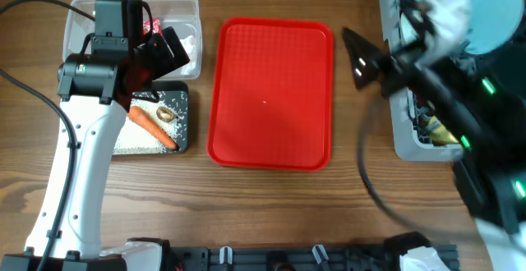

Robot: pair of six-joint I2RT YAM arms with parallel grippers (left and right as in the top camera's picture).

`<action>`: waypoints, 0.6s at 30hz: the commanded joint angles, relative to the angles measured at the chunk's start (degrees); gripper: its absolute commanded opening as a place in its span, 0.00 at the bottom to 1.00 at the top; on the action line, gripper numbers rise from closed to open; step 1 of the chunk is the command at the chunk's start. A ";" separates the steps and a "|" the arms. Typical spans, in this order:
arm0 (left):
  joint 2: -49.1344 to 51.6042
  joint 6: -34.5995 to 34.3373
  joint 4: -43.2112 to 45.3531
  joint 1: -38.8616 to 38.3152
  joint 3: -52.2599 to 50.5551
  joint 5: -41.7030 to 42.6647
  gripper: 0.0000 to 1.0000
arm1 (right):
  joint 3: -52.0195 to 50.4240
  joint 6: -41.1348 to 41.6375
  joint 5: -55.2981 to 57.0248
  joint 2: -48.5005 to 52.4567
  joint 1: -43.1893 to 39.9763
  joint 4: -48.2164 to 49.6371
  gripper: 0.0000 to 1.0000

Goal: Sort waste into correct bins and load items into the dishwasher rack

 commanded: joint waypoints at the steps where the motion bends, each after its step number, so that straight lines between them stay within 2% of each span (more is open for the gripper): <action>1: 0.11 0.07 0.13 0.37 0.15 -0.98 1.00 | 0.26 1.40 6.56 -5.97 0.02 -2.34 1.00; 5: 0.11 0.07 0.13 0.37 0.15 -0.98 1.00 | 0.26 -6.49 14.75 -12.44 0.02 -9.22 1.00; 10: 0.11 0.07 0.13 0.37 0.15 -0.98 1.00 | 0.26 -3.80 22.93 -19.39 0.02 -18.86 1.00; 15: 0.11 0.07 0.13 0.37 0.15 -0.98 1.00 | -0.04 -3.48 25.92 -22.16 0.02 -29.66 1.00; 18: 0.11 0.07 0.13 0.37 0.15 -0.98 1.00 | -2.80 -3.48 26.29 -22.16 0.02 -30.14 1.00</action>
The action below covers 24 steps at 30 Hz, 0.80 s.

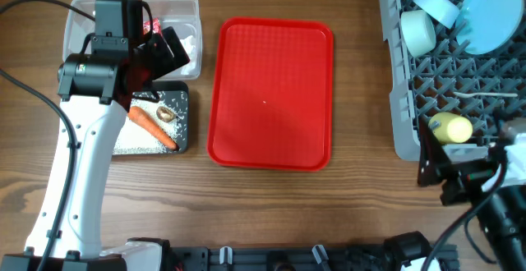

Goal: Sort waste into correct bins and load items into the dishwasher rack

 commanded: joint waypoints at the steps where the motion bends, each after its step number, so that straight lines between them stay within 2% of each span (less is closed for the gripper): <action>1: 0.11 0.07 0.13 0.37 0.15 -0.98 1.00 | -4.31 0.39 3.41 0.13 0.02 1.49 1.00; 4: 0.11 0.07 0.13 0.37 0.15 -0.98 1.00 | -10.82 0.17 4.31 -0.85 -0.09 9.07 1.00; 10: 0.11 0.07 0.13 0.37 0.15 -1.01 1.00 | -30.53 -1.46 4.63 -4.76 -0.28 33.33 1.00; 15: 0.11 0.07 0.13 0.37 0.15 -0.98 1.00 | -46.18 -1.25 -1.75 -10.75 -2.51 48.74 1.00; 18: 0.11 0.07 0.13 0.37 0.15 -0.98 1.00 | -53.59 -1.03 -6.32 -14.91 -4.24 53.59 1.00; 24: 0.11 0.07 0.13 0.37 0.15 -0.98 1.00 | -64.24 3.32 -6.84 -22.75 -5.09 56.74 1.00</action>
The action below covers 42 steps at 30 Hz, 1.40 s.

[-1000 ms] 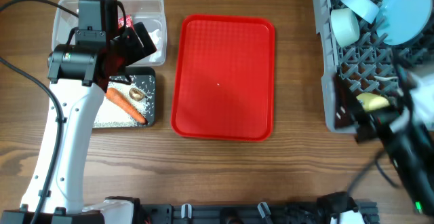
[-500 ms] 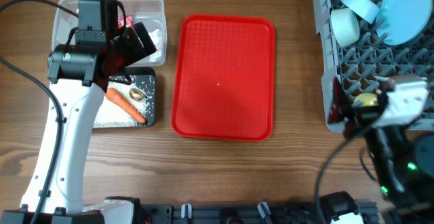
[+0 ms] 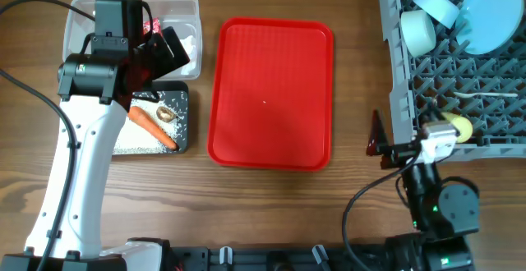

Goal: Sort waste into correct bins and load items into the dishwasher rack

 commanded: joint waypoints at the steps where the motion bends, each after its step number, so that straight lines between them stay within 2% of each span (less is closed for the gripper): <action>1: 0.11 0.04 0.17 0.37 0.15 -0.98 1.00 | -5.49 2.56 -2.25 -4.90 -0.24 2.56 1.00; 11: 0.11 0.04 0.17 0.37 0.15 -0.98 1.00 | -15.32 3.52 -2.67 -15.23 -0.24 5.01 1.00; 14: 0.11 0.04 0.17 0.37 0.15 -0.98 1.00 | -17.07 3.41 -2.67 -15.26 -0.24 6.47 1.00; 20: 0.11 0.04 0.17 0.37 0.15 -1.01 1.00 | -17.27 3.43 -2.71 -15.21 -0.24 2.16 1.00; 42: 0.11 0.04 0.17 0.37 0.15 -0.98 1.00 | -17.27 3.41 -2.69 -14.78 -0.24 2.14 1.00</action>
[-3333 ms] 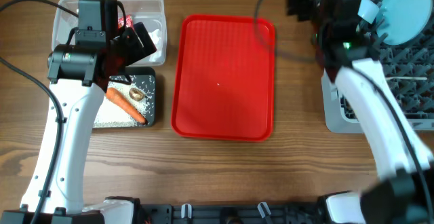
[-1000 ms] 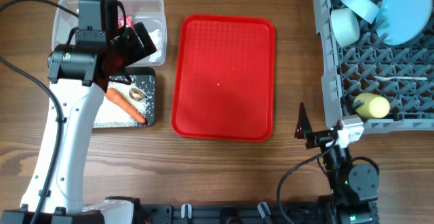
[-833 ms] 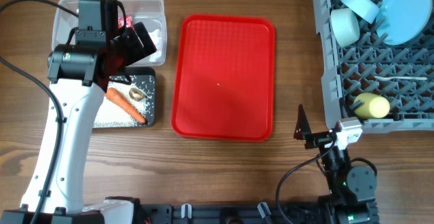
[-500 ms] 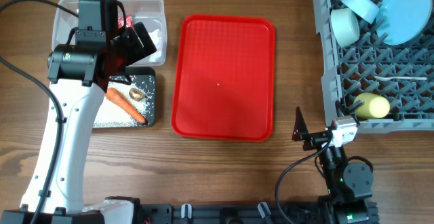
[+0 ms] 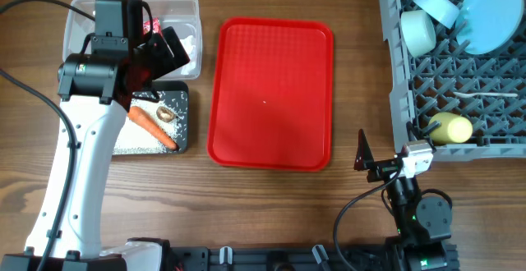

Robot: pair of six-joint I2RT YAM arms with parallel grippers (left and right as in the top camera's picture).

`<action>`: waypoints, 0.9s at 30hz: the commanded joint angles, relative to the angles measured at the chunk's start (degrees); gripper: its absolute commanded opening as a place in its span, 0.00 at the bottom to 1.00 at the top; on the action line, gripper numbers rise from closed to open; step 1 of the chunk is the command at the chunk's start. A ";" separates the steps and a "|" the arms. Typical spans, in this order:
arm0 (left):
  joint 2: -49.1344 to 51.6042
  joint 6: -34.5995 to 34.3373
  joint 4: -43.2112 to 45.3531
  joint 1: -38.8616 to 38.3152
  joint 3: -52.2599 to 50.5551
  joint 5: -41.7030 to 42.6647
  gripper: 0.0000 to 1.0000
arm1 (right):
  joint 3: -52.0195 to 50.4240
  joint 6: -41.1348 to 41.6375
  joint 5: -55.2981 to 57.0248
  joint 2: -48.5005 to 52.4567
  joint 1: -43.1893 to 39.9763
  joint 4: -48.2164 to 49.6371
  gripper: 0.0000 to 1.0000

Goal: Sort waste into correct bins and load items into the dishwasher rack

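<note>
The red tray [image 5: 271, 94] lies bare in the middle of the table. At the right, the grey dishwasher rack [image 5: 396, 98] holds a blue plate [image 5: 493, 4], two pale cups [image 5: 427, 20], a yellow item [image 5: 450, 127] and a white spoon [image 5: 486, 95]. My left gripper [image 5: 171, 49] hangs over the clear bin [image 5: 136, 25], which holds white scraps and a red wrapper. My right gripper [image 5: 362, 152] is folded back near the front edge, beside the rack's front left corner. Neither gripper's jaw gap shows.
A black bin [image 5: 156, 123] below the clear one holds a carrot [image 5: 152, 127], a brown shell and white grains. The left arm's white link runs down the left side. Cables trail at the far left and from the right arm's base.
The right arm has folded further back toward its base, and its gripper tip now sits slightly left and lower. The yellow item in the rack is fully visible. The left arm is unchanged.
At first the right arm reached over the rack, blurred, covering the cups. Then it was back at the rack's front right, with the yellow item lying in the rack. It then stood in front of the rack and is now tucked lower. The left arm stayed over the bins.
</note>
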 commanded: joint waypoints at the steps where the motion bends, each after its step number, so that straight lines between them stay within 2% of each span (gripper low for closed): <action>1: 0.11 0.07 0.15 0.37 0.17 -0.98 1.00 | -0.15 1.07 -0.98 -0.44 -0.24 0.09 1.00; 13: -0.76 0.09 -0.28 0.44 0.15 -0.98 1.00 | -0.15 1.07 -0.98 -0.44 -0.24 0.09 1.00; 19: -6.99 1.33 0.76 0.83 -2.29 -3.32 1.00 | -0.15 1.09 -0.98 -0.44 -0.24 0.09 1.00; 21: -10.47 1.40 3.96 1.73 -5.95 -3.78 1.00 | -0.15 1.09 -0.98 -0.44 -0.24 0.09 1.00; 25: -21.88 1.44 20.92 5.14 -23.47 0.00 1.00 | -0.15 1.07 -0.98 -0.44 -0.24 0.09 1.00; 27: -29.88 2.10 33.46 7.43 -37.42 4.74 1.00 | -0.15 1.09 -0.98 -0.44 -0.24 0.09 1.00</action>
